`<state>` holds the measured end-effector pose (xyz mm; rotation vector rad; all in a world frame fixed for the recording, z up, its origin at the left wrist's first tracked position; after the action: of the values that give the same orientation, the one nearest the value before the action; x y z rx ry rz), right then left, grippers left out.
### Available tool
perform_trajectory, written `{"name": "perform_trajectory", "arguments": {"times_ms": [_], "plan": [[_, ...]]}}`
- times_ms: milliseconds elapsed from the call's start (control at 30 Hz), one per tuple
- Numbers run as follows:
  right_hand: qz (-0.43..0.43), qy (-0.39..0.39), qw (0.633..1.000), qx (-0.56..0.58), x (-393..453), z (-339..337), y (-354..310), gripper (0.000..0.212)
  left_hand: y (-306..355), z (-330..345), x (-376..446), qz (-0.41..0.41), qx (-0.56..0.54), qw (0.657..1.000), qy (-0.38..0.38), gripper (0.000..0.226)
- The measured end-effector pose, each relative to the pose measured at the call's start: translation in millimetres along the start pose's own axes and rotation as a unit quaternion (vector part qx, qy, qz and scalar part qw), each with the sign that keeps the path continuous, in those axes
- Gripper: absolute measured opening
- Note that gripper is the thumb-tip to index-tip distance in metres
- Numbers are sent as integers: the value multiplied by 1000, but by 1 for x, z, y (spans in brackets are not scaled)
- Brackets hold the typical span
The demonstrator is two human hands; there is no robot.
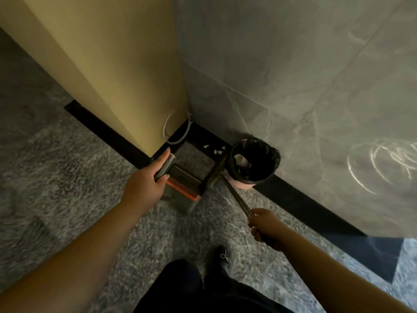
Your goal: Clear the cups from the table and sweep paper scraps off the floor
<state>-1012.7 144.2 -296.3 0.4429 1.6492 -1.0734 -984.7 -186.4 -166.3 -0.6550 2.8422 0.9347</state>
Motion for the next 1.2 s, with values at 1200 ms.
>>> {"name": "perform_trajectory", "arguments": {"times_ms": [1200], "plan": [[100, 56, 972, 203, 95, 46, -119, 10, -57, -60, 197, 54, -13, 993, -106, 75]]}}
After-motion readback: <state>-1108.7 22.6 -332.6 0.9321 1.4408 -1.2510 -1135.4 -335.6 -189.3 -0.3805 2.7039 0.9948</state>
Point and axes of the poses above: each hand's wrist, its own x-axis towards the middle knuckle, its own z-axis out of the palm, y = z × x, the point moved 10 cm from there along x, towards the middle knuckle, and after that the axes turned 5 degrees about -y, right-handed, at the moved point
